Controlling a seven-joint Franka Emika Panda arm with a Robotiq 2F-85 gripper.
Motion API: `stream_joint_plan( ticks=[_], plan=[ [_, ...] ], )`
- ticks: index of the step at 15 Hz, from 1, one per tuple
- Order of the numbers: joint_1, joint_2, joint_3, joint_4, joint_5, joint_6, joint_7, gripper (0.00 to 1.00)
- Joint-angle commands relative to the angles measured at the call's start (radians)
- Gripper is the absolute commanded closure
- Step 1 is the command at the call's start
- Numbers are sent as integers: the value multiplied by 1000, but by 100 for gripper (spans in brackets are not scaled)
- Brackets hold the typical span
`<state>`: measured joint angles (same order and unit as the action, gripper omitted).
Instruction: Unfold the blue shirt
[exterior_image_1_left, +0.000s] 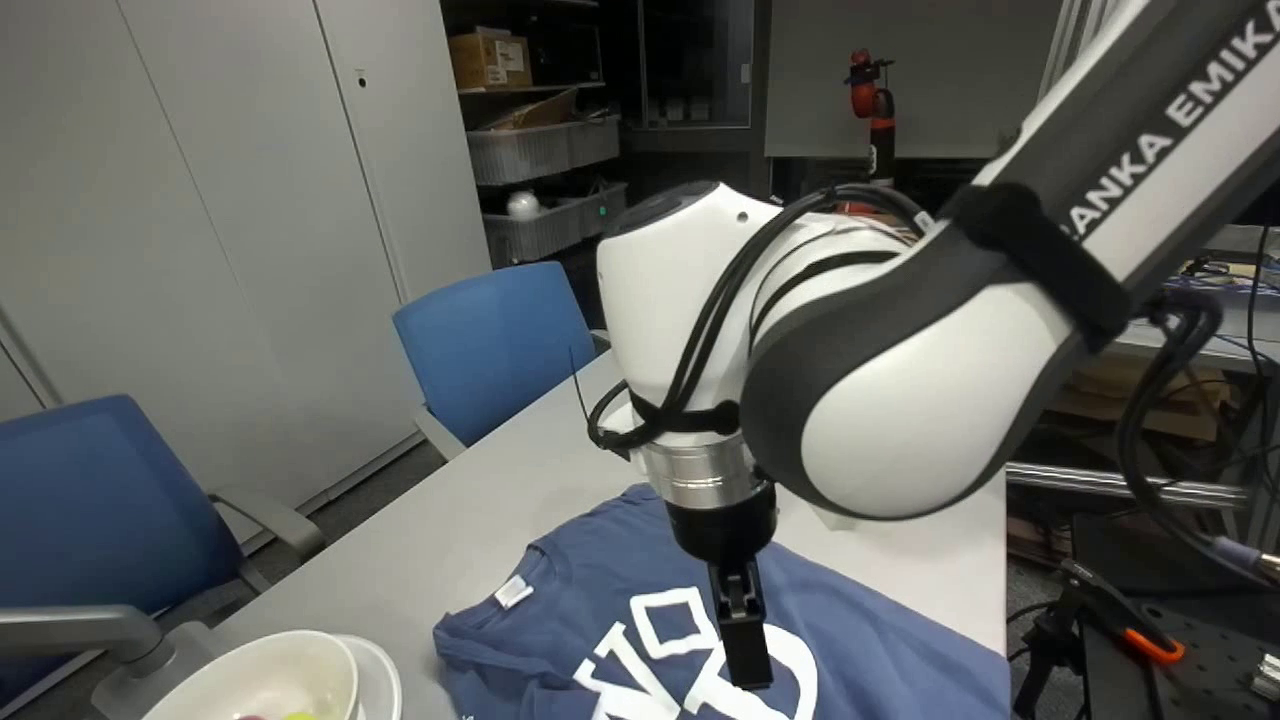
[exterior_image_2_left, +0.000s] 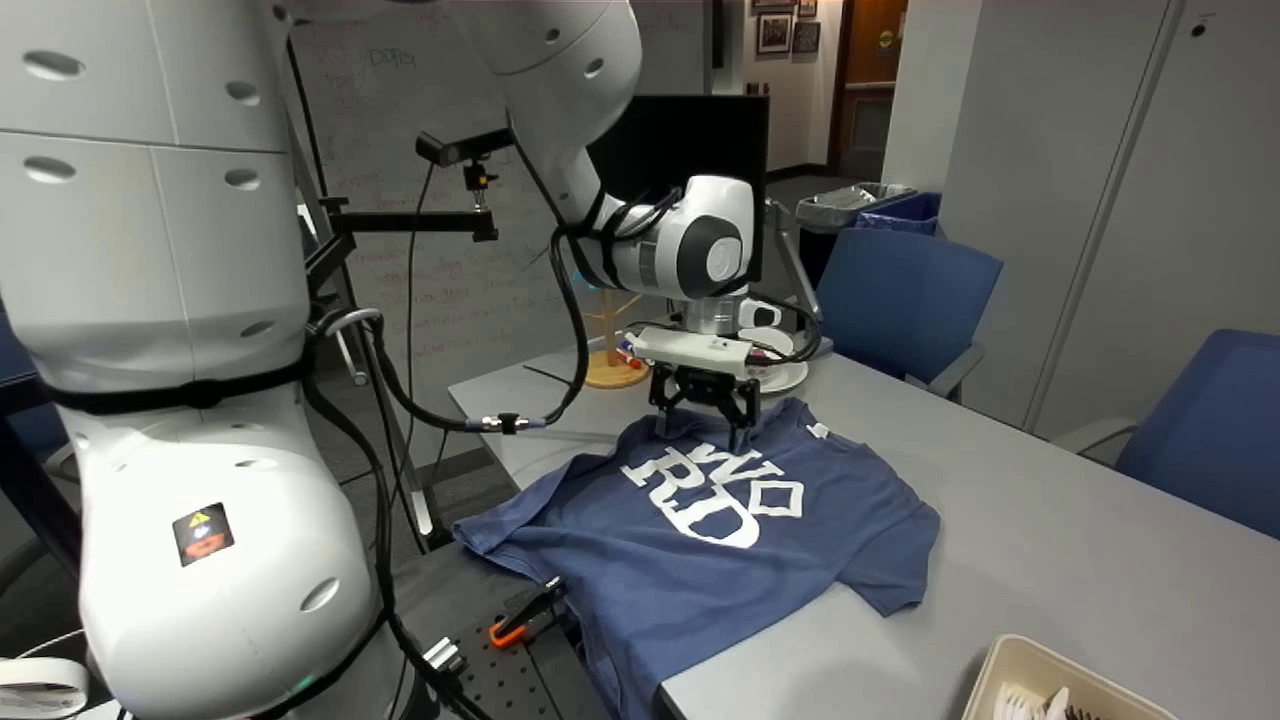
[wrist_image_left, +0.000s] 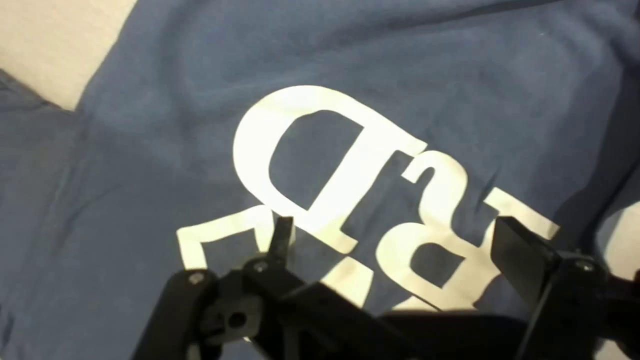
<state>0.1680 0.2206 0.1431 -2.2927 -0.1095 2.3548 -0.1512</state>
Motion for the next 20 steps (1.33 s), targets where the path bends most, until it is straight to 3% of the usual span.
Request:
stream_joint_plan(
  ticks=[1,9,20],
  plan=[
    [9,91,-41,11,-91,80,160,0],
    [18,314,-122,120,-95,288,236,0],
    [-8,420,-202,163,-47,417,292,0]
  ],
)
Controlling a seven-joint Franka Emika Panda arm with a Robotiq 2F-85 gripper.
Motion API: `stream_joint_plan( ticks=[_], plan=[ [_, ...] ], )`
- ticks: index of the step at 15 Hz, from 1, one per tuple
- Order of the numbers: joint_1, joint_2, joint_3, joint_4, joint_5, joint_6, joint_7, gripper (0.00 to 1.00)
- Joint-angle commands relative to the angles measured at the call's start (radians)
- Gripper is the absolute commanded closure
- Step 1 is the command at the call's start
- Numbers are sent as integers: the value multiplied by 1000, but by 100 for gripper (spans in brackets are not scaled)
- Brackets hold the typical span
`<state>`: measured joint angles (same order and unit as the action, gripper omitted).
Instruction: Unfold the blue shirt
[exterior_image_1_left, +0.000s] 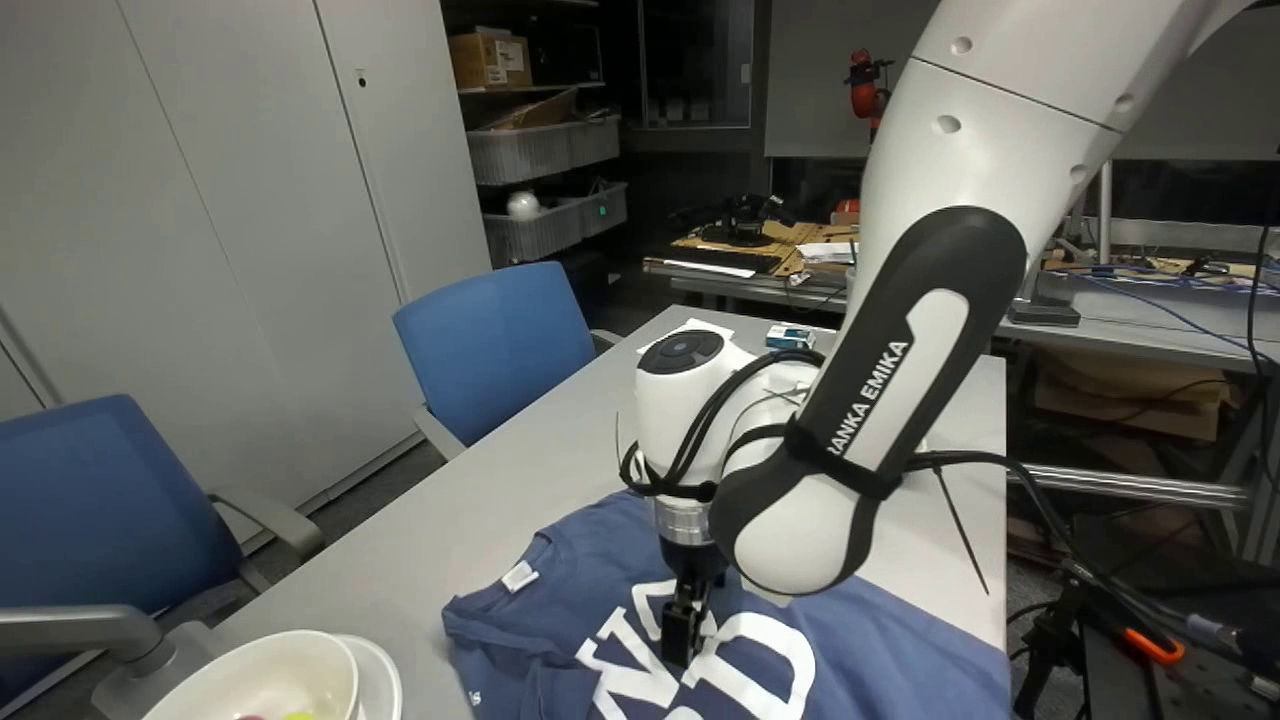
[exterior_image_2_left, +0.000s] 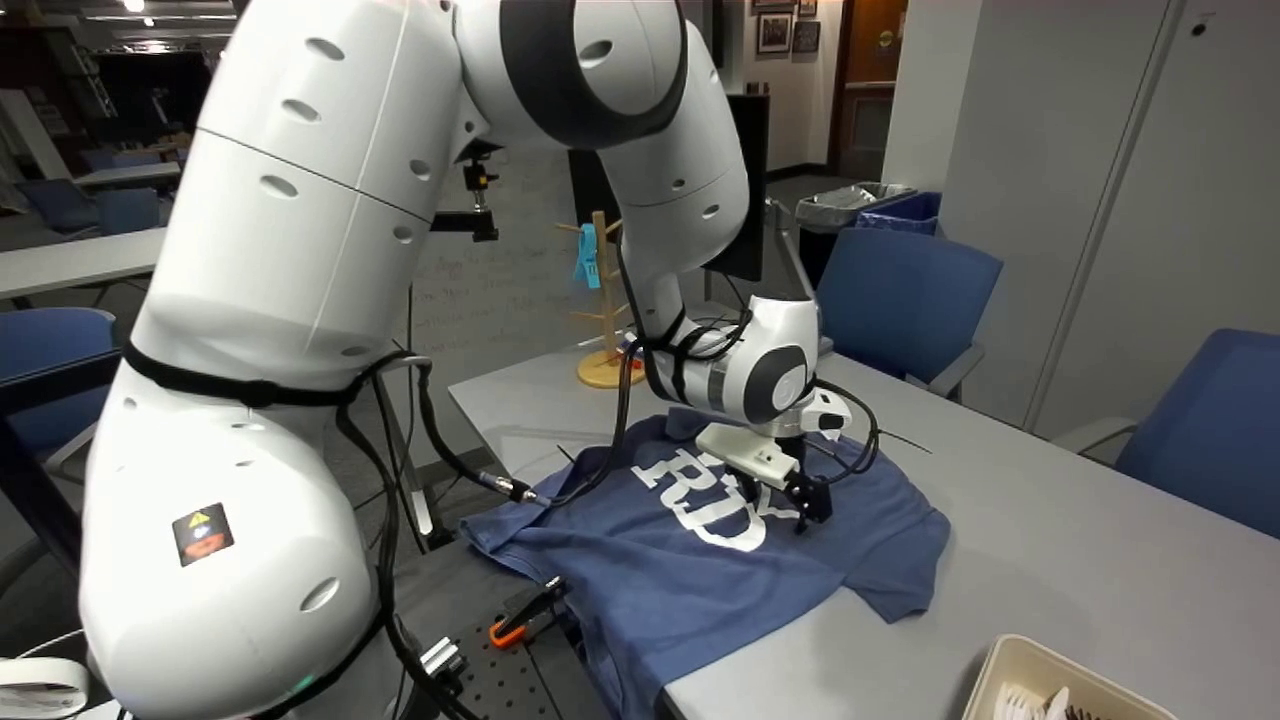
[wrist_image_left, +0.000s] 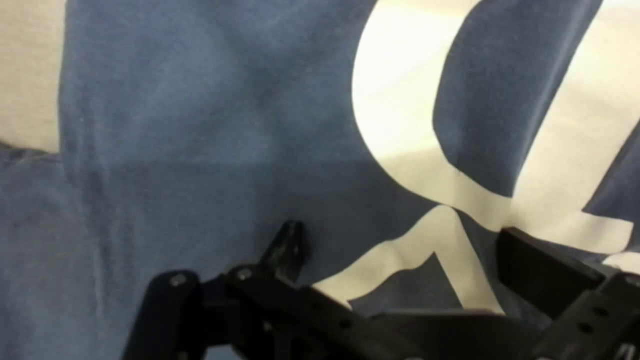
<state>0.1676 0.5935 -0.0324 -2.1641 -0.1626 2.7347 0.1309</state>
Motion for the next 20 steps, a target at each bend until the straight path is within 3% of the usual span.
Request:
stream_joint_plan(
  ticks=[1,7,13,20],
  plan=[
    [-10,49,-35,42,1,35,5,0],
    [-66,116,-69,169,-16,15,-79,0],
    [-163,243,1,351,31,-8,-172,0],
    [-166,345,8,557,12,-96,-215,0]
  ],
)
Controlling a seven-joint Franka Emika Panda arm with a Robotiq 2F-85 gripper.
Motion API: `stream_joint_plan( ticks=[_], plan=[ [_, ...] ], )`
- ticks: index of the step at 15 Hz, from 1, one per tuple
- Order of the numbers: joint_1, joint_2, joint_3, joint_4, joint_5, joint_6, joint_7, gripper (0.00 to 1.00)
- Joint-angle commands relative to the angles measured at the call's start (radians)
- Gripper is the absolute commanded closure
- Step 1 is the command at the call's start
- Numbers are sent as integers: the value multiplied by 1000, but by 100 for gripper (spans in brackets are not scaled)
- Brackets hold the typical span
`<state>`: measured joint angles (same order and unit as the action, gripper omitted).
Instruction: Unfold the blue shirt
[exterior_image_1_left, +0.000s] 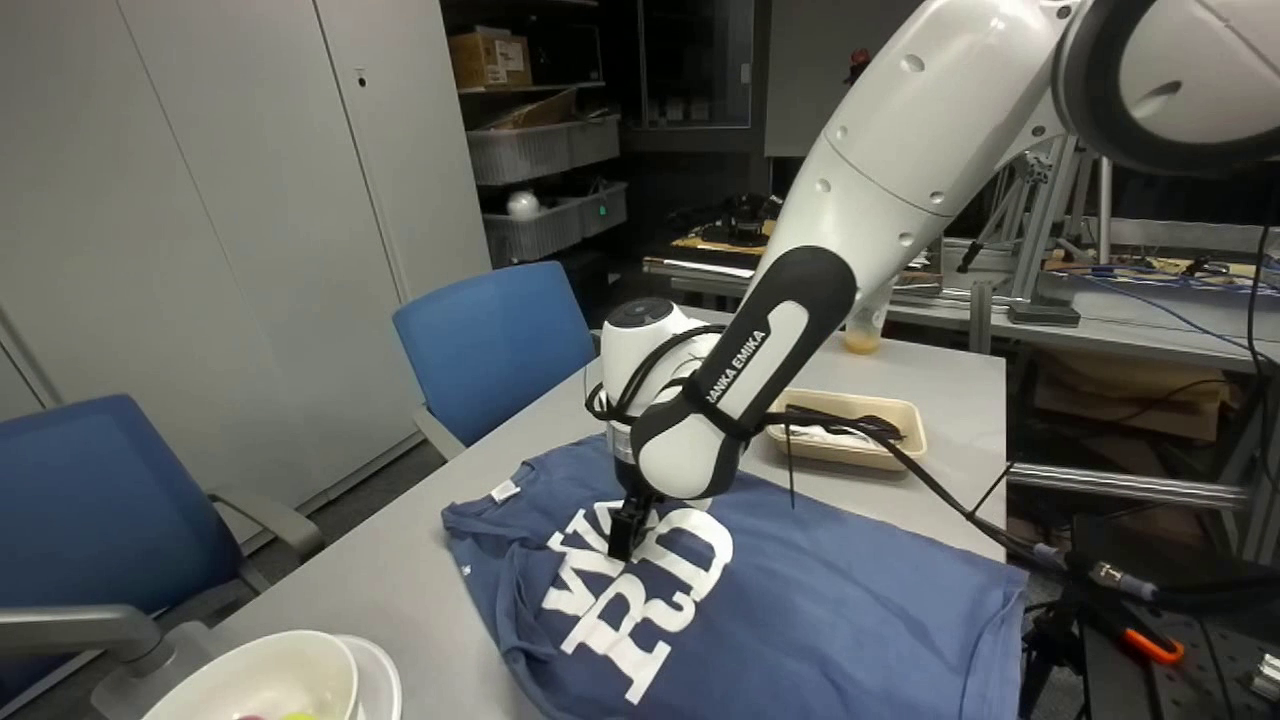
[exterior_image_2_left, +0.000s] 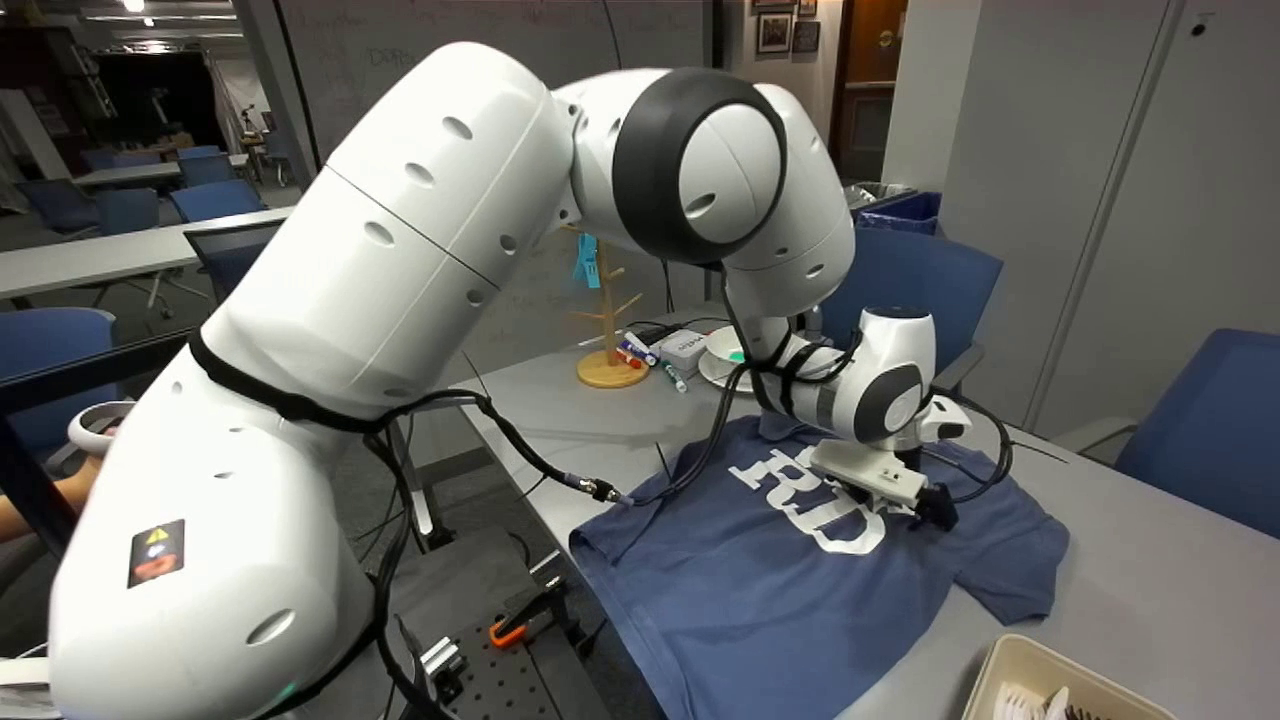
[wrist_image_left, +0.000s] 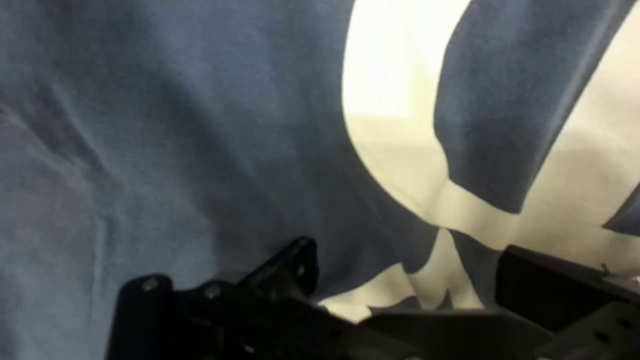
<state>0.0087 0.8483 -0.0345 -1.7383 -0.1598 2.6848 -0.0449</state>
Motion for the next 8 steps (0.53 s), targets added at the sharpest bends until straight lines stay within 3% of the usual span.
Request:
stream_joint_plan(
  ticks=[1,8],
  plan=[
    [-5,94,8,149,6,-62,-42,0],
    [5,60,14,173,12,-165,-43,0]
  ],
)
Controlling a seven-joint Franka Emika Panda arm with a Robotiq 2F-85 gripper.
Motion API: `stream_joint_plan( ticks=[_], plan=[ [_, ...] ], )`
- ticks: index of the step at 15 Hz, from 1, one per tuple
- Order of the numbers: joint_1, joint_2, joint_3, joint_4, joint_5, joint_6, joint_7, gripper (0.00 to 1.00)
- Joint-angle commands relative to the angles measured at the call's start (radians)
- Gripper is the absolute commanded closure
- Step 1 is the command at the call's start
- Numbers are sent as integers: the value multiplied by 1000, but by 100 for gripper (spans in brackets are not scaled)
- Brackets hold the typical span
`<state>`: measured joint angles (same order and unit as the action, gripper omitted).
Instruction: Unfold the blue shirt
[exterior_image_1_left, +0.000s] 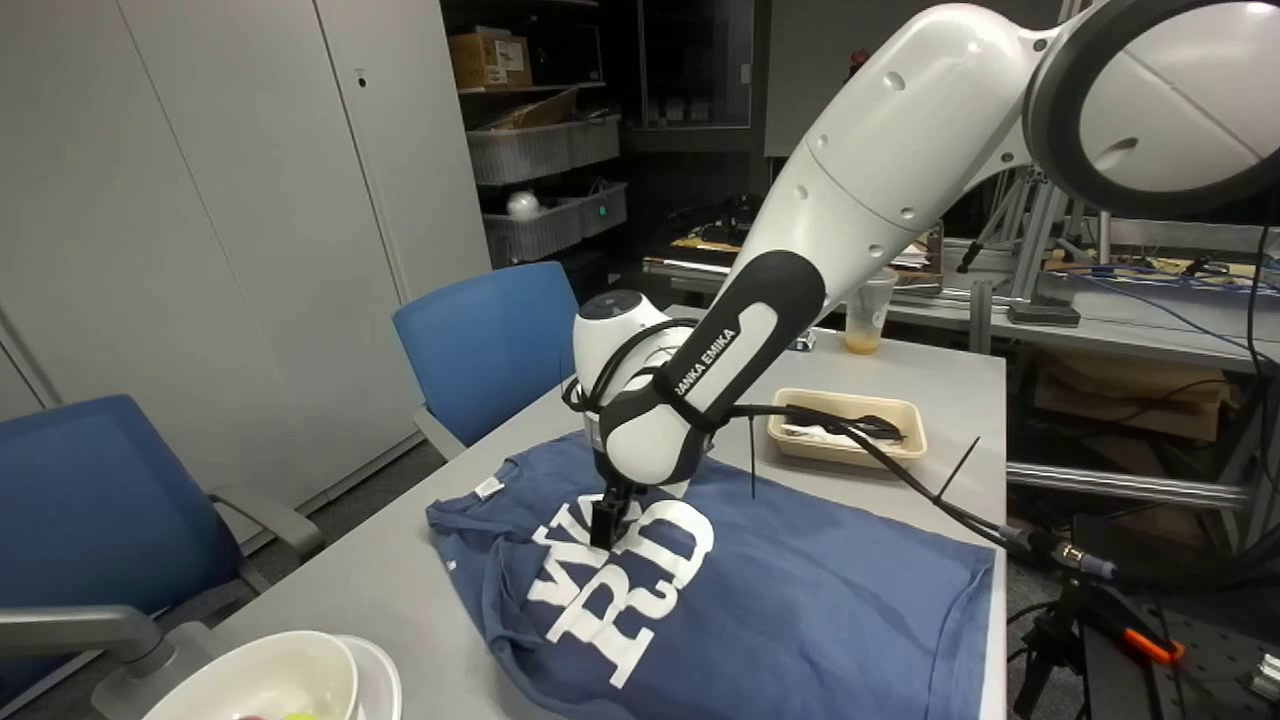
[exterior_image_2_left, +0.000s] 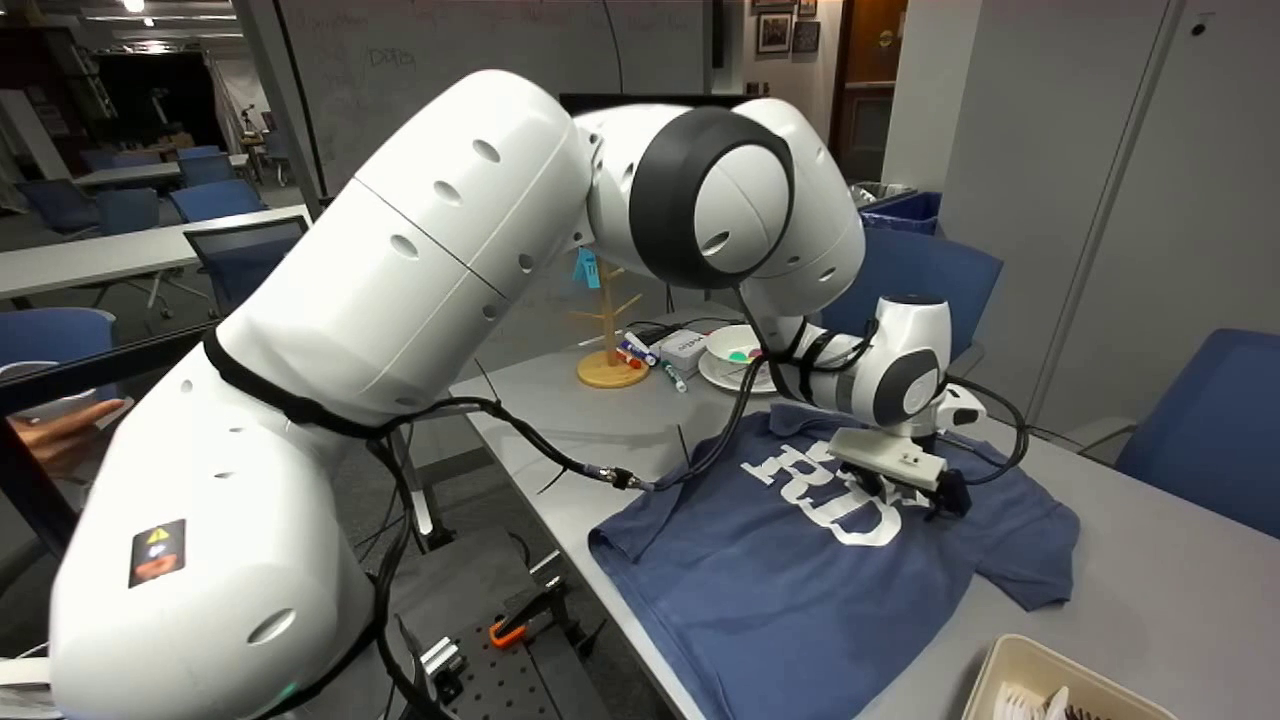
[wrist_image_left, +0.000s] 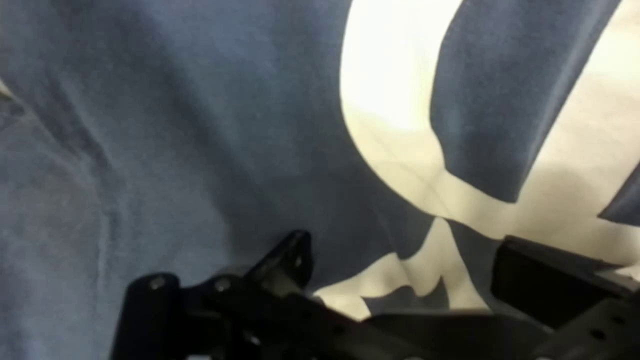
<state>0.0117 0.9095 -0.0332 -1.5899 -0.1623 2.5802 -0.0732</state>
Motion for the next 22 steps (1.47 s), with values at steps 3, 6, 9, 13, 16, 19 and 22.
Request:
stream_joint_plan(
  ticks=[3,6,9,13,16,19,22],
  plan=[
    [-1,-77,36,-40,25,-137,-26,0],
    [11,-178,47,-115,21,-193,-14,0],
    [28,-312,62,-232,15,-200,2,0],
    [58,-514,77,-408,3,-187,19,0],
    [84,-670,93,-542,-8,-175,31,0],
    [101,-824,116,-666,-13,-172,34,0],
    [111,-967,138,-773,-18,-174,39,0]
  ],
)
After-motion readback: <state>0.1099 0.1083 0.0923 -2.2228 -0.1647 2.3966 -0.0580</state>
